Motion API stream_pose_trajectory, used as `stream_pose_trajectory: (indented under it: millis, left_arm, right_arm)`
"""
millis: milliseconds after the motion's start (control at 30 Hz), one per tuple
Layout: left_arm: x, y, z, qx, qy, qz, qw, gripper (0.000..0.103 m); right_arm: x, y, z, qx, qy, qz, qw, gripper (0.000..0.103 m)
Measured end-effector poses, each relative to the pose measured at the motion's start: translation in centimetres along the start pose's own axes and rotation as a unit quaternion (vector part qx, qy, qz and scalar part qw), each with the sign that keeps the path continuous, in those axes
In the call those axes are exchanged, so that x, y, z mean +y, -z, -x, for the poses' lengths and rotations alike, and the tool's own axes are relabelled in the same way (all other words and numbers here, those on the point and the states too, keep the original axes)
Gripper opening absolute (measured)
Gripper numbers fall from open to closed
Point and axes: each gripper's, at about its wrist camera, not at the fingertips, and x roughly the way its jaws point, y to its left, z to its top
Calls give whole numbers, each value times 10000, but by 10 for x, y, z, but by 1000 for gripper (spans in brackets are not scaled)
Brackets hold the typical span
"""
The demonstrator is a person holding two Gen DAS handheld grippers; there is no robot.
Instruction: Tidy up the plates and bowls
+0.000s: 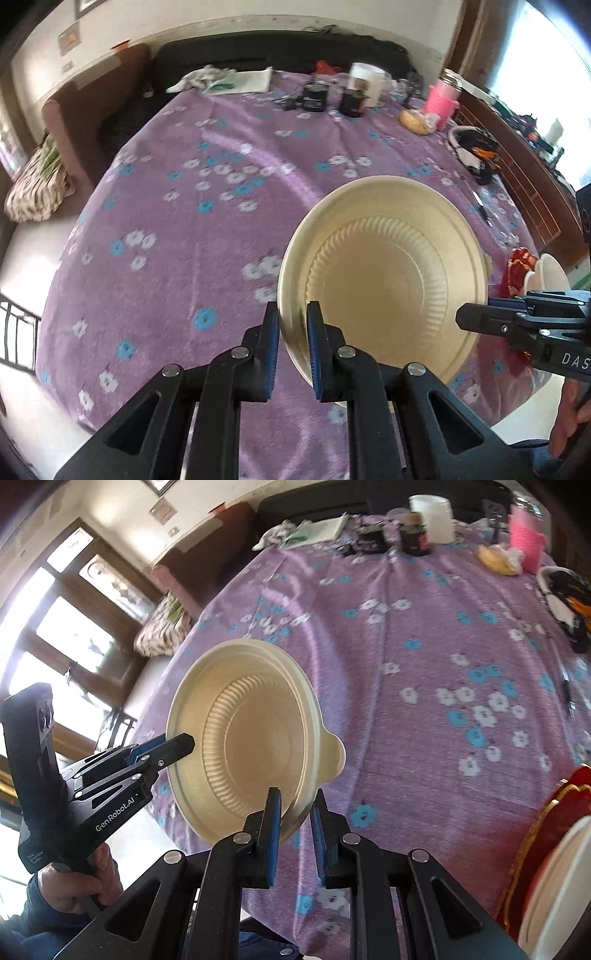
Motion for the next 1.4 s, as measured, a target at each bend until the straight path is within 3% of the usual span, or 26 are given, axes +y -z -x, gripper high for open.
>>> stream_pose_trajectory:
  millis: [333,567,1067,1400]
  left_arm:
    - [-62,-29,1,-63,505,-806,9954,13]
    - [-115,-41,4,-114,890,-1426,9857,13]
    - [-217,-52,12,-212,1545,-2612,9526,15]
    - [-263,-50,11,-153,1887,-3033,9339,15]
  right_arm:
    - [-40,16,59,-578,250,-699,9956,17]
    - [-68,41,104,-994,465,-1227,9864,17]
    - [-112,94,176,-1764,903,-2230,9544,17]
    - [-131,125,202,-1987,1101,-2714,9353,17]
